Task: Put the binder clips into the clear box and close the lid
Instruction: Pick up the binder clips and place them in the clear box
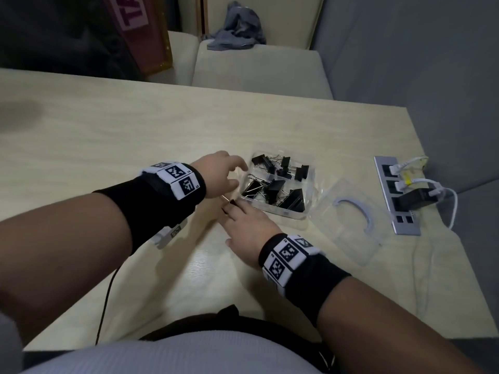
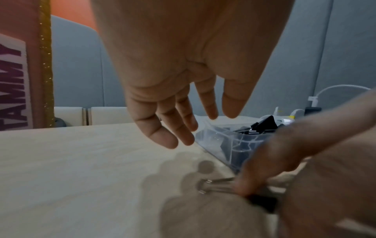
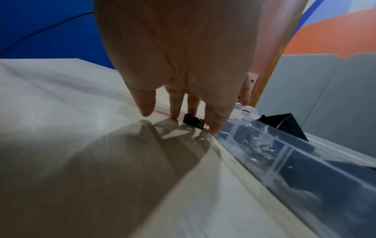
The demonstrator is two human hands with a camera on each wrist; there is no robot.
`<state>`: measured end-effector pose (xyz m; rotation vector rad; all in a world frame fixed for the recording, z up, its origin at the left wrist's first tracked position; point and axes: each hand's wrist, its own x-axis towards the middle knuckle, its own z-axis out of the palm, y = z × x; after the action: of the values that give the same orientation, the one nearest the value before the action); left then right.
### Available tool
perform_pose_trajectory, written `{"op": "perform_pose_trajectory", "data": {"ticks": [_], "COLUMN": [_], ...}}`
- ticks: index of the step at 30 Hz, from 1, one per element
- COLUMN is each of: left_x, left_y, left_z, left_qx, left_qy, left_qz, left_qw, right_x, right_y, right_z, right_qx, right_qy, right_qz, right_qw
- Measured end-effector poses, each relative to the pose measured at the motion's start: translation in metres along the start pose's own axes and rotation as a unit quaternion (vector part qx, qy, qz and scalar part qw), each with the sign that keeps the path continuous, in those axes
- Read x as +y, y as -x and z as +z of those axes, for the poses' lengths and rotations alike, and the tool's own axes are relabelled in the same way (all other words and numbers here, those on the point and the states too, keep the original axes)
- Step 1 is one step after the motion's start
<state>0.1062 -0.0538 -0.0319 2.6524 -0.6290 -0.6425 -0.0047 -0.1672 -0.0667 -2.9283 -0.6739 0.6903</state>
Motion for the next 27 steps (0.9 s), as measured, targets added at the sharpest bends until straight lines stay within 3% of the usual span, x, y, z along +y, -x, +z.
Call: {"op": "perform_pose_trajectory", "data": {"ticks": [3,6,9,14,19,24,27], "left_x": [-0.001,0.001,0.008,0.019,0.024,0.016,0.009], "left_y": [0.001,0.000,-0.003,-0.008,-0.006,0.008,0.017], "left_z": [0.003,0.006,0.010,0.021,0.024,0.028,0.029], "left_qx": [-0.026,-0.022,-0.004,0.024,0.027,-0.013,-0.019], "left_qy": [-0.029,-0.032,-0.008,0.008,0.011,-0.011,-0.023], "left_qz": [0.022,0.028,0.023,-0.014,-0.034,-0.035,-0.039], "left_qw": [0.999,0.999,1.000,1.000,0.999,0.999,0.999], "right_x": [0.000,0.011,0.022,0.035,0.065,0.088,0.097], "right_y": [0.011,0.030,0.044,0.062,0.055,0.044,0.054], "right_z": [-0.002,0.002,0.012,0.008,-0.024,-0.042,-0.038], "right_qx": [-0.009,-0.023,0.002,0.207,0.296,0.252,0.233], "right_qy": [-0.007,-0.039,-0.077,-0.130,-0.198,-0.223,-0.243], "right_qz": [0.029,0.077,0.079,0.072,0.221,0.258,0.313], "right_qw": [1.000,0.996,0.994,0.967,0.908,0.906,0.888]}}
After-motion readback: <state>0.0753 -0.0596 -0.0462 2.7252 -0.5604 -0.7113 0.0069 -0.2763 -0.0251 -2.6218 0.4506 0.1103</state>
